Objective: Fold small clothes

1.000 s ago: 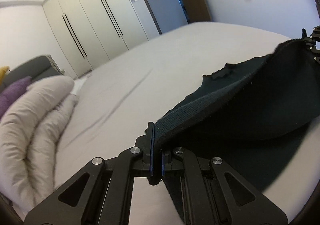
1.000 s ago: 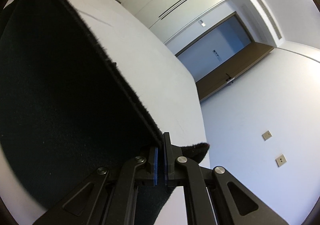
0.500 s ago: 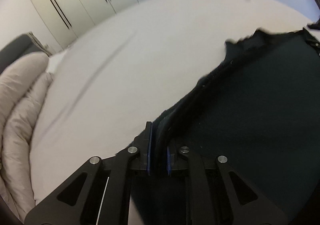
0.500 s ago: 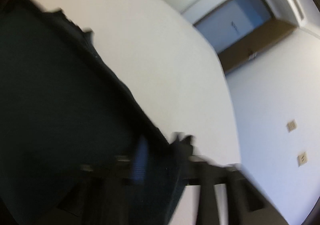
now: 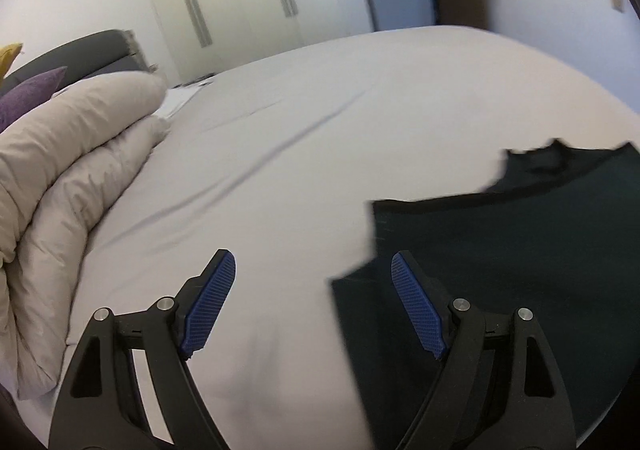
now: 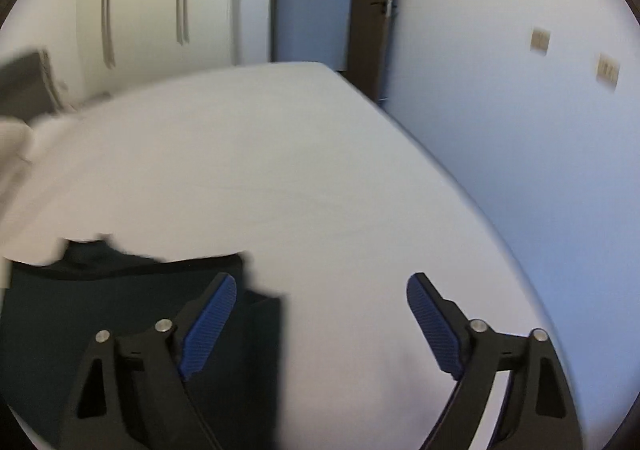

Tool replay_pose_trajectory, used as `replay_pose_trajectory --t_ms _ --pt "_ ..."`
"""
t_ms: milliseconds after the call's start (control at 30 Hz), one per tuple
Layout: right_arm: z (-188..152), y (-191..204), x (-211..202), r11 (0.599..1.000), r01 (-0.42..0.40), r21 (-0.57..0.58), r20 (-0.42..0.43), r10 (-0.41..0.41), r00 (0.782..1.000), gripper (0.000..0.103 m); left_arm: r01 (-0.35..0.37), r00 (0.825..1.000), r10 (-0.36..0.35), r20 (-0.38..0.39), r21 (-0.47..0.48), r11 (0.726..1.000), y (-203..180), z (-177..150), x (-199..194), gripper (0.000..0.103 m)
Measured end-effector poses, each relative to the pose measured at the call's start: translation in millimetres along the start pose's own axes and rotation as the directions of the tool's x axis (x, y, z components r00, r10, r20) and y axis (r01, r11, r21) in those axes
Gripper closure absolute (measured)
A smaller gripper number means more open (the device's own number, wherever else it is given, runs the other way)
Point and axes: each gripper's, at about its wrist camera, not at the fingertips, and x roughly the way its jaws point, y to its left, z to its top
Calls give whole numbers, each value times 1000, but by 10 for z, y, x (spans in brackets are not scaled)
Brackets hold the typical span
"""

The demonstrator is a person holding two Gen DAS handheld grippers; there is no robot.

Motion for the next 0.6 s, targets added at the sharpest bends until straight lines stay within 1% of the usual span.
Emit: replay_pose_trajectory --t_ms 33,100,167,200,267,333,367,433,467,500,533,567,600 --pt "-71 16 -62 1000 -16 -3 -1 16 1000 19 17 1000 -17 2 6 1000 -67 -26 -42 22" --pt "-198 156 -172 999 -54 -3 -13 54 998 21 42 999 -42 4 53 998 -317 -191 -234 22" --pt "-303 265 -221 993 -118 -11 -26 117 993 22 39 999 -43 28 112 993 -535 -349 -390 22" --pt "-372 344 -250 991 -133 -33 -23 132 991 22 41 998 -47 38 140 989 -630 -429 -453 22" --pt "-503 510 -259 987 -131 -94 -24 129 991 22 37 999 -42 19 208 977 -844 -647 -500 22" --pt "-626 624 -138 986 -104 -128 -66 97 993 22 37 999 -34 -19 237 971 -947 -769 -381 22" --pt "-703 621 -63 988 -87 -127 -102 74 992 22 45 999 -38 -37 225 973 -984 -876 -312 22" --pt "-947 622 3 993 -51 -102 -157 35 987 19 71 997 -65 -39 169 983 -905 -914 -278 21" --pt "-972 514 82 997 -70 -43 -159 62 985 13 82 996 -75 -50 136 987 -845 -915 -269 21" --pt "-986 413 105 996 -83 16 -155 85 984 12 95 994 -89 -61 100 990 -771 -914 -248 20" --pt "-988 324 100 995 -81 63 -152 89 984 12 108 992 -103 -73 65 992 -676 -934 -216 20" --pt "-982 266 81 993 -71 89 -145 84 986 12 122 989 -120 -86 26 992 -583 -946 -172 20" --pt "-971 232 30 994 -48 101 -137 61 989 13 133 986 -134 -97 -8 991 -507 -962 -144 20"
